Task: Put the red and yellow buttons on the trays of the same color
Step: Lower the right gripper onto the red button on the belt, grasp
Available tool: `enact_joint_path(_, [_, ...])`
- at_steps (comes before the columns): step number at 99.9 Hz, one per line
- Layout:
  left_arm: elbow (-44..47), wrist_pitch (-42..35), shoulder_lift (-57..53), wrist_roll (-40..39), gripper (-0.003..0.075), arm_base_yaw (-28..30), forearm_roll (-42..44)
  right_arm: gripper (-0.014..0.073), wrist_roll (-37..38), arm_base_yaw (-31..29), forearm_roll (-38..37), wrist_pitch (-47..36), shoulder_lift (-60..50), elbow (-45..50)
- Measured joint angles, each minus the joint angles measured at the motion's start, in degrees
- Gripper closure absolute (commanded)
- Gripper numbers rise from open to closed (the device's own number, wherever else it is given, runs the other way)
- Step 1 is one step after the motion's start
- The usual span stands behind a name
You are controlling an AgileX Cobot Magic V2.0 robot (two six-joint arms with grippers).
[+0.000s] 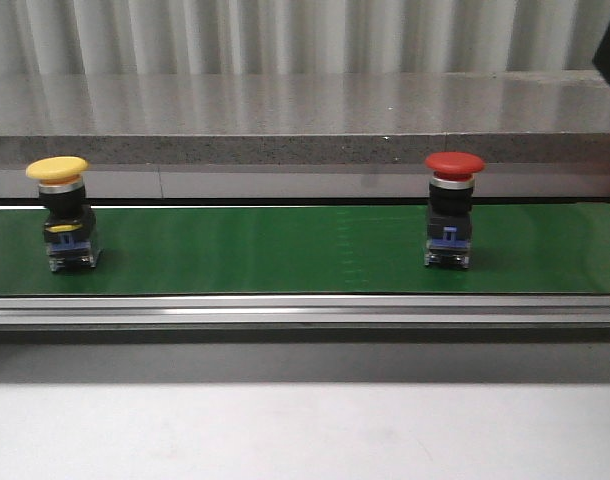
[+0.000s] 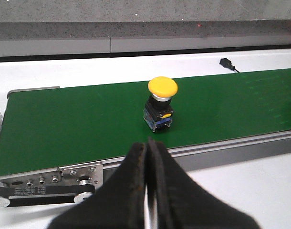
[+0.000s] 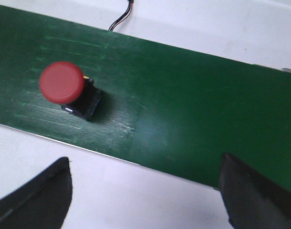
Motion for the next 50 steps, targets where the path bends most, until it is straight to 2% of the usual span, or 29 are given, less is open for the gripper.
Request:
enact_joint_path(29, [0.00, 0.10, 0.00, 0.00, 0.0740, 0.00, 0.00, -0.0031, -5.81, 2.16, 4.35, 8.53, 14.83, -10.68])
enact_joint_path(50, [0.00, 0.10, 0.00, 0.00, 0.0740, 0.00, 0.00, -0.0031, -7.58, 2.16, 6.03, 9.71, 23.12, -15.10])
